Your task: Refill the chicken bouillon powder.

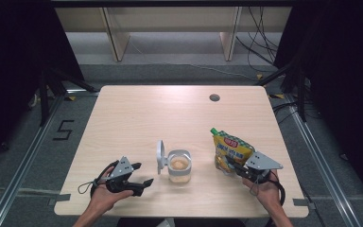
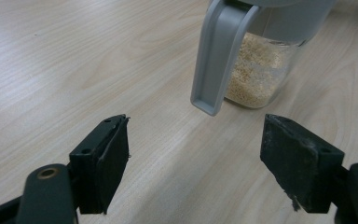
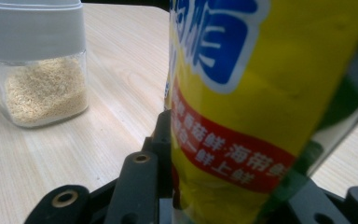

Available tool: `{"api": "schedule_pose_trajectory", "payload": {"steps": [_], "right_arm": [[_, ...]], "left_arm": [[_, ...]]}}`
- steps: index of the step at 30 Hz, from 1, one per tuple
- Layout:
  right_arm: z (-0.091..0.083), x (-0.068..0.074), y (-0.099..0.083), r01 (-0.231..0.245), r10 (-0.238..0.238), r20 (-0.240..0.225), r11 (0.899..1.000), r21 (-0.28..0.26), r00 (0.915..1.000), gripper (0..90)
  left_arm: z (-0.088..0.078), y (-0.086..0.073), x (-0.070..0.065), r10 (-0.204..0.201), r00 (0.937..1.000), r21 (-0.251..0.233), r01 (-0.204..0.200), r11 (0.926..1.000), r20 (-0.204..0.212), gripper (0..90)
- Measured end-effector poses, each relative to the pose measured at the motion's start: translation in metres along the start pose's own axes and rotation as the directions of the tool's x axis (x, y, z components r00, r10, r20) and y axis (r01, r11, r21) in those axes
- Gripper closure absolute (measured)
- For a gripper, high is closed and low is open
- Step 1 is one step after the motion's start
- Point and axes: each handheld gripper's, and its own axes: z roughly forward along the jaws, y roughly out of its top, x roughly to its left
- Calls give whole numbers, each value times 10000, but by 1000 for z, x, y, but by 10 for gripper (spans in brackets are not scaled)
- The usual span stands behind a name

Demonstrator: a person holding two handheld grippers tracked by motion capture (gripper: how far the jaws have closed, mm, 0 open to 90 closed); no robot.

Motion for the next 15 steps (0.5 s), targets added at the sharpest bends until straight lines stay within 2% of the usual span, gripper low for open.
{"api": "schedule_pose_trajectory", "payload": {"steps": [3, 4, 5, 6, 8, 9, 10, 11, 12, 14, 15], "right_arm": [[-1, -1, -1, 205, -203, 230, 9998, -86, 9995, 677], [-1, 1, -2, -90, 91, 179, 9999, -57, 9998, 664], [-1, 1, -2, -90, 91, 179, 9999, -57, 9998, 664], [-2, 2, -2, -224, 224, 188, 9997, -10, 9996, 656], [-5, 2, -1, -384, 383, 148, 9992, 49, 9992, 613], [-5, 2, -1, -529, 528, 242, 9986, 7, 9983, 589], [-9, 2, -1, -752, 745, 354, 9970, 169, 9966, 523], [-9, 2, -1, -752, 745, 354, 9970, 169, 9966, 523], [-10, 1, -1, -659, 650, 416, 9976, 192, 9970, 496], [-16, 2, 0, -979, 957, 655, 9947, 303, 9932, 444], [-19, 4, 0, -1034, 1006, 738, 9940, 352, 9922, 430]], "left_arm": [[0, 0, 0, -79, 9999, -78, 79, 9999, 62, 232], [0, 0, 0, 9, 9999, -112, -7, 9999, 118, 232], [0, 0, 0, 9, 9999, -112, -7, 9999, 118, 232], [0, 1, 2, 238, 9996, -118, -237, 9996, 120, 232], [0, 0, 2, -10, 10000, -117, 11, 9999, 63, 232], [0, 0, 2, -74, 10000, -113, 74, 9999, 61, 232], [0, 0, 2, -67, 10000, -176, 68, 9998, 47, 232], [0, 0, 2, -67, 10000, -176, 68, 9998, 47, 233], [-1, 1, 4, 214, 9998, -113, -213, 9997, 33, 233], [-1, 1, 3, 129, 9999, -185, -130, 9997, -2, 233], [-2, 1, 4, 303, 9995, -60, -303, 9995, -40, 233]]}}
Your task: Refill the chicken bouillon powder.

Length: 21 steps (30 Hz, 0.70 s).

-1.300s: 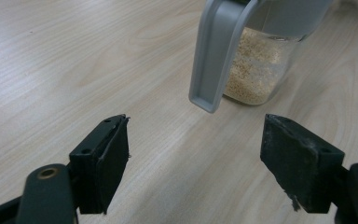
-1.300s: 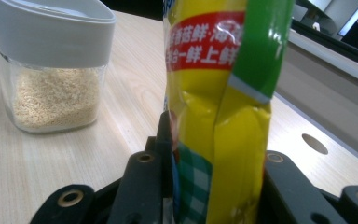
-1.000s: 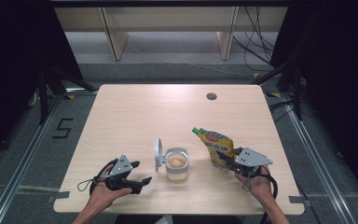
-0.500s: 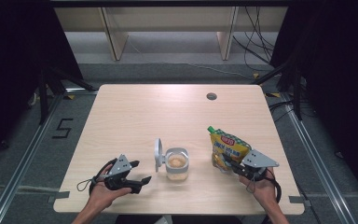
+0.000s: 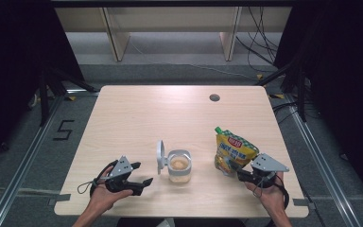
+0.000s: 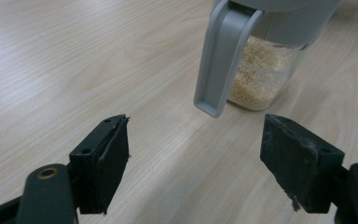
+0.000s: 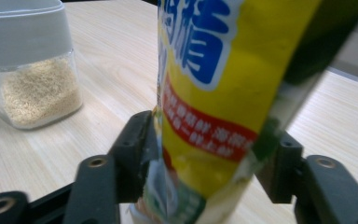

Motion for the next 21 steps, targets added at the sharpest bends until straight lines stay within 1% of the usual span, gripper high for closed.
{"api": "schedule_pose_trajectory", "payload": {"steps": [2, 3, 5, 6, 7, 8, 9, 10, 11, 12, 13, 14, 15, 16, 17, 18, 19, 20, 21], "right_arm": [[-5, 2, 0, 101, -107, 226, 9995, 286, 9997, 401], [-9, 4, -1, -77, 60, 360, 9989, 457, 9993, 394], [-13, 5, -1, -205, 183, 457, 9987, 470, 9988, 377], [-16, 6, -1, -316, 285, 591, 9981, 528, 9978, 366], [-18, 10, -1, -738, 693, 585, 9943, 772, 9959, 360], [-18, 7, -1, -296, 262, 554, 9977, 610, 9981, 349], [-20, 10, -1, -612, 557, 627, 9941, 894, 9965, 336], [-21, 9, -2, -329, 258, 759, 9951, 930, 9968, 318], [-23, 11, -2, -371, 284, 790, 9930, 1120, 9965, 306], [-23, 11, -2, -371, 284, 790, 9930, 1120, 9965, 306], [-25, 13, -3, -431, 330, 798, 9909, 1272, 9963, 292], [-25, 13, -3, -431, 330, 798, 9909, 1272, 9963, 292], [-26, 13, -3, -457, 346, 847, 9902, 1321, 9958, 284], [-28, 16, -3, -627, 509, 841, 9876, 1439, 9952, 279], [-29, 16, -4, -668, 545, 816, 9854, 1568, 9952, 279], [-30, 15, -4, -442, 297, 954, 9872, 1535, 9950, 278], [-31, 15, -4, -485, 328, 1014, 9864, 1568, 9943, 275], [-33, 15, -5, -522, 362, 1029, 9862, 1569, 9940, 275], [-34, 15, -5, -436, 269, 1068, 9867, 1569, 9939, 275]], "left_arm": [[0, 0, 0, -100, 9999, -100, 101, 9999, 116, 232], [1, 0, -1, -163, 9998, -181, 166, 9997, 128, 233], [0, 0, 0, -103, 9999, -152, 105, 9998, 114, 232], [-1, 1, 0, -94, 9999, -154, 95, 9998, 111, 232], [0, 1, 0, -120, 9999, -272, 122, 9996, 99, 232], [0, 1, 0, -125, 9998, -193, 128, 9997, 140, 232], [-1, 1, 1, -89, 9999, -183, 91, 9998, 111, 232], [-1, 1, 0, -108, 9999, -192, 109, 9998, 73, 232], [-1, 2, 0, -109, 9999, -188, 111, 9998, 97, 232], [-2, 2, 0, -129, 9998, -196, 132, 9997, 165, 232], [-2, 3, -1, -184, 9997, -205, 187, 9996, 166, 232], [-2, 3, -1, -141, 9997, -273, 146, 9995, 194, 232], [-2, 3, -3, -388, 9990, -300, 394, 9988, 206, 232], [-3, 4, -2, -273, 9994, -305, 279, 9991, 207, 232], [-3, 4, -3, -265, 9995, -366, 271, 9990, 172, 232], [-3, 4, -2, -215, 9996, -376, 222, 9990, 185, 232], [-4, 4, -2, -353, 9992, -352, 359, 9987, 190, 232], [-5, 5, -1, -134, 9998, -385, 140, 9992, 150, 232], [-5, 5, -1, -136, 9997, -399, 143, 9991, 197, 232]]}}
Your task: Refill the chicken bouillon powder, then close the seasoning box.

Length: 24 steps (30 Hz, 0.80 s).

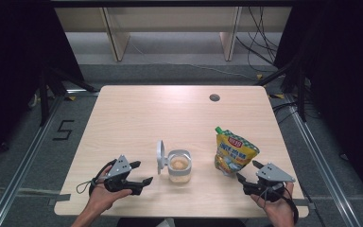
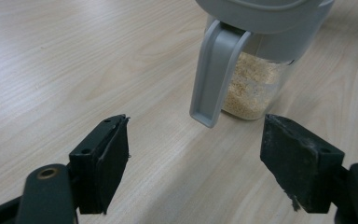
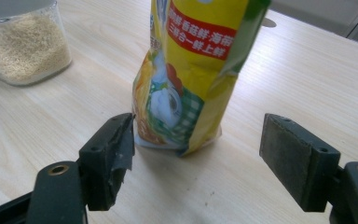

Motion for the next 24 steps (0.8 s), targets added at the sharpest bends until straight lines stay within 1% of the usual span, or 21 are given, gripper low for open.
{"api": "schedule_pose_trajectory", "payload": {"steps": [2, 3, 4, 6, 7, 8, 9, 10, 11, 12, 13, 14, 15, 16, 17, 18, 20, 21, 22, 23, 24], "right_arm": [[-2, 0, -1, -70, 70, 28, 10000, 25, 10000, 275], [-4, 2, -2, -248, 251, -104, 9995, 218, 9996, 275], [-4, 1, -2, -32, 32, 12, 9999, 116, 10000, 275], [-5, 3, -3, -10, 9, 41, 9997, 232, 10000, 275], [-6, 3, -4, 46, -48, 62, 9996, 283, 10000, 275], [-7, 4, -4, 41, -43, 78, 9994, 330, 10000, 273], [-8, 5, -4, -145, 146, -12, 9988, 476, 9999, 271], [-7, 5, -5, -16, 14, 54, 9994, 350, 10000, 268], [-8, 6, -5, 57, -62, 123, 9992, 404, 9999, 263], [-9, 7, -6, -15, 10, 91, 9985, 548, 10000, 261], [-9, 7, -6, 93, -99, 99, 9984, 555, 9999, 261], [-10, 8, -7, 82, -89, 116, 9982, 601, 9999, 260], [-10, 9, -8, 22, -25, 48, 9978, 659, 10000, 259], [-10, 9, -8, -18, 18, 2, 9975, 712, 10000, 259], [-11, 12, -9, -247, 243, 72, 9970, 736, 9997, 259], [-12, 11, -9, -44, 41, 42, 9972, 746, 10000, 259], [-12, 10, -9, 133, -140, 85, 9968, 783, 9999, 259], [-12, 11, -10, 106, -112, 73, 9967, 807, 9999, 259], [-12, 11, -10, 123, -130, 81, 9966, 820, 9999, 259], [-12, 14, -10, -219, 209, 122, 9956, 906, 9997, 259], [-12, 14, -10, -180, 170, 117, 9958, 903, 9998, 259]], "left_arm": [[-3, 2, 0, -30, 9999, -6, 30, 10000, -107, 232], [-4, 4, 1, -187, 9998, -47, 186, 9998, -116, 231], [-6, 5, 2, -244, 9997, -48, 244, 9997, -87, 231], [-10, 8, 5, -234, 9997, 53, 234, 9997, -62, 230], [-11, 8, 6, -260, 9996, -13, 260, 9997, -60, 230], [-12, 9, 5, -418, 9990, 53, 419, 9991, -180, 231], [-14, 11, 7, -146, 9998, 125, 148, 9998, -140, 231], [-15, 12, 7, -155, 9996, 96, 157, 9998, -228, 231], [-17, 14, 6, -375, 9990, 16, 376, 9993, -252, 231], [-19, 16, 8, -196, 9995, -33, 196, 9998, -243, 231], [-20, 18, 8, -248, 9992, -57, 247, 9997, -327, 231], [-21, 19, 9, -277, 9992, -106, 274, 9996, -296, 232], [-22, 20, 10, -290, 9990, -129, 286, 9995, -332, 231], [-22, 22, 11, -431, 9985, -189, 425, 9989, -350, 232], [-24, 23, 12, -360, 9987, -145, 355, 9993, -359, 232], [-24, 24, 12, -456, 9983, -215, 448, 9988, -359, 232], [-26, 28, 15, -508, 9979, -236, 499, 9985, -391, 234], [-27, 30, 15, -610, 9972, -338, 595, 9977, -427, 237], [-28, 31, 14, -608, 9970, -327, 593, 9977, -481, 246], [-28, 33, 15, -587, 9974, -341, 573, 9978, -406, 247], [-29, 35, 14, -511, 9978, -285, 499, 9983, -428, 253]]}}
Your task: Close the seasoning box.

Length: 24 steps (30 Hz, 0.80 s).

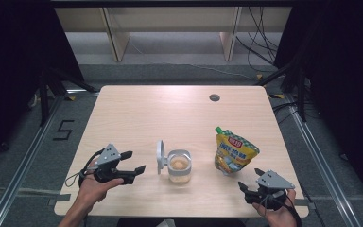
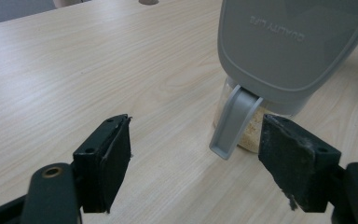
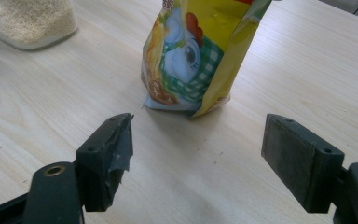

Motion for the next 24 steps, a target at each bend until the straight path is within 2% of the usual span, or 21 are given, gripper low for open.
{"api": "schedule_pose_trajectory", "payload": {"steps": [1, 6, 8, 9, 11, 12, 13, 14, 15, 16, 17, 18, 19, 20, 21, 22, 24], "right_arm": [[1, -3, 0, 360, -360, -14, 9993, -28, 9994, 258], [1, -3, -1, 260, -260, -47, 9997, 30, 9997, 258], [1, -4, -1, 254, -254, -39, 9997, 35, 9997, 258], [1, -4, -1, 323, -323, -2, 9995, 28, 9995, 259], [1, -4, -1, 217, -216, -82, 9997, 112, 9997, 259], [1, -4, -1, 193, -192, -92, 9997, 157, 9998, 259], [2, -4, -2, 172, -167, -319, 9997, 143, 9994, 259], [2, -5, -1, 355, -352, -229, 9993, 117, 9991, 259], [2, -5, -1, 440, -440, -39, 9990, 45, 9990, 260], [2, -5, -1, 437, -437, -23, 9990, 72, 9990, 261], [1, -3, -1, 314, -314, -34, 9994, 129, 9995, 263], [1, -2, -1, 121, -120, -19, 9998, 179, 9999, 264], [3, -4, -1, 601, -601, -20, 9982, 58, 9982, 265], [2, -3, 0, 486, -485, -74, 9987, 140, 9988, 265], [1, 0, -1, 124, -123, -30, 9996, 267, 9999, 265], [2, -2, 0, 433, -431, -122, 9989, 150, 9990, 265], [2, -3, 0, 526, -523, -159, 9985, 154, 9985, 266]], "left_arm": [[0, 2, -1, 44, 10000, 50, -44, 10000, 2, 265], [2, 9, -4, 135, 9995, 61, -137, 9999, 297, 358], [3, 11, -5, 244, 9989, 32, -245, 9997, 389, 438], [3, 12, -6, 343, 9986, 22, -344, 9994, 405, 511], [3, 16, -7, 845, 9959, -32, -845, 9964, 306, 629], [3, 17, -9, 927, 9952, -90, -924, 9957, 321, 677], [3, 19, -10, 1118, 9934, -151, -1114, 9937, 247, 728], [4, 20, -12, 1184, 9926, -210, -1179, 9928, 258, 772], [4, 21, -13, 1416, 9898, -244, -1412, 9897, 146, 810], [5, 23, -16, 1440, 9896, -438, -1439, 9886, -26, 841], [5, 24, -17, 1472, 9891, -459, -1470, 9881, -7, 883], [6, 25, -19, 1601, 9871, -396, -1599, 9863, 17, 890], [7, 26, -20, 1635, 9865, -336, -1632, 9860, 66, 891], [8, 26, -22, 1709, 9852, -348, -1703, 9848, 153, 892], [9, 27, -24, 1752, 9844, -296, -1746, 9842, 171, 892], [12, 28, -26, 1832, 9827, -298, -1824, 9828, 255, 892], [14, 31, -27, 1943, 9805, -260, -1936, 9807, 296, 893]]}}
